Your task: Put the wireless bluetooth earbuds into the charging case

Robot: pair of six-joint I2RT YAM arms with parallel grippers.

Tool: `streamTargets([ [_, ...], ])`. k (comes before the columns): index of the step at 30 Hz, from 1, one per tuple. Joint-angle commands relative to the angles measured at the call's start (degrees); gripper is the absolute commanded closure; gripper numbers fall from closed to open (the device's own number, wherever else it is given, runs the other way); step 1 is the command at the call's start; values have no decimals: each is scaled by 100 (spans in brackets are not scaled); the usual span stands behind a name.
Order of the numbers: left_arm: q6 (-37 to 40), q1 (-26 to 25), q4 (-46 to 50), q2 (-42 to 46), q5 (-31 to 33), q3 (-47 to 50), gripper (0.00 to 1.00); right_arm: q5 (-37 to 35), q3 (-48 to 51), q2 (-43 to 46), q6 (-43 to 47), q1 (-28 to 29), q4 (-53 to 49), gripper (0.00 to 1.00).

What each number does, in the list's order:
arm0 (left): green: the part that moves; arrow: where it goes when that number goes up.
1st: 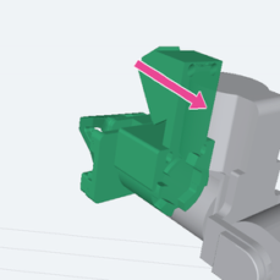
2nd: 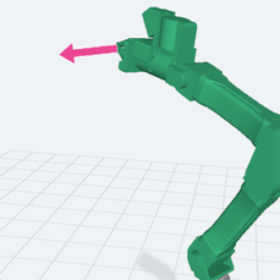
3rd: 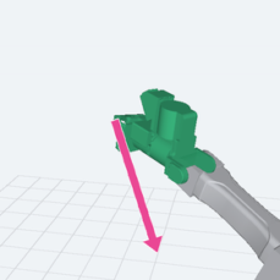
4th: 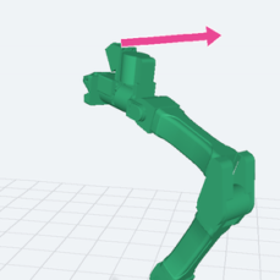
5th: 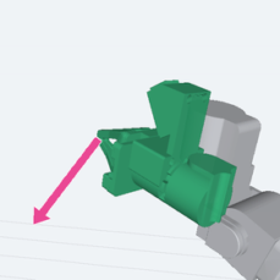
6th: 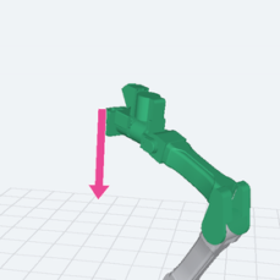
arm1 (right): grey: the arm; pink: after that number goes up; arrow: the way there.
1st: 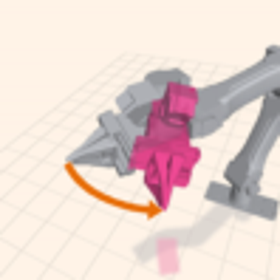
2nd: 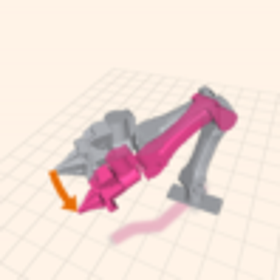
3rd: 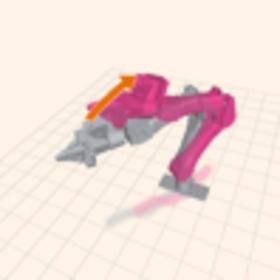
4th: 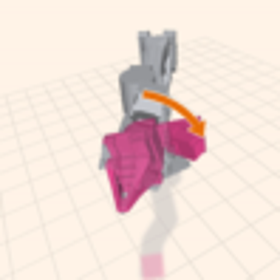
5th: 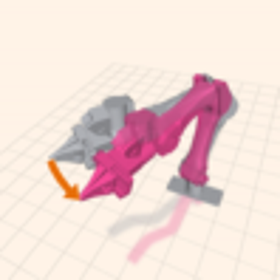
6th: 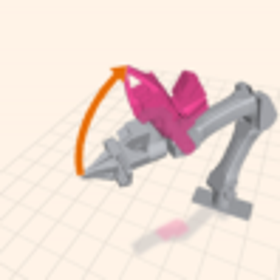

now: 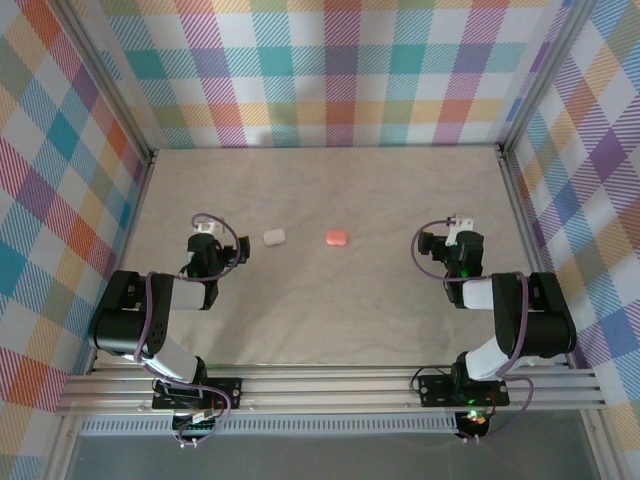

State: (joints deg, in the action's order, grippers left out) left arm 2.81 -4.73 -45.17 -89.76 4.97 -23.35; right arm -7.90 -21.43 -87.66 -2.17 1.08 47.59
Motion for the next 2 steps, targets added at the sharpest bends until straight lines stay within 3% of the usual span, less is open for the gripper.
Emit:
streamTargets([
  [1,-19,54,-79,9,-102,-90,0,47,-73,-5,-58,21,218,0],
  [2,-21,60,-75,6,-101,-91,0,52,-74,-6,-57,21,227,0],
])
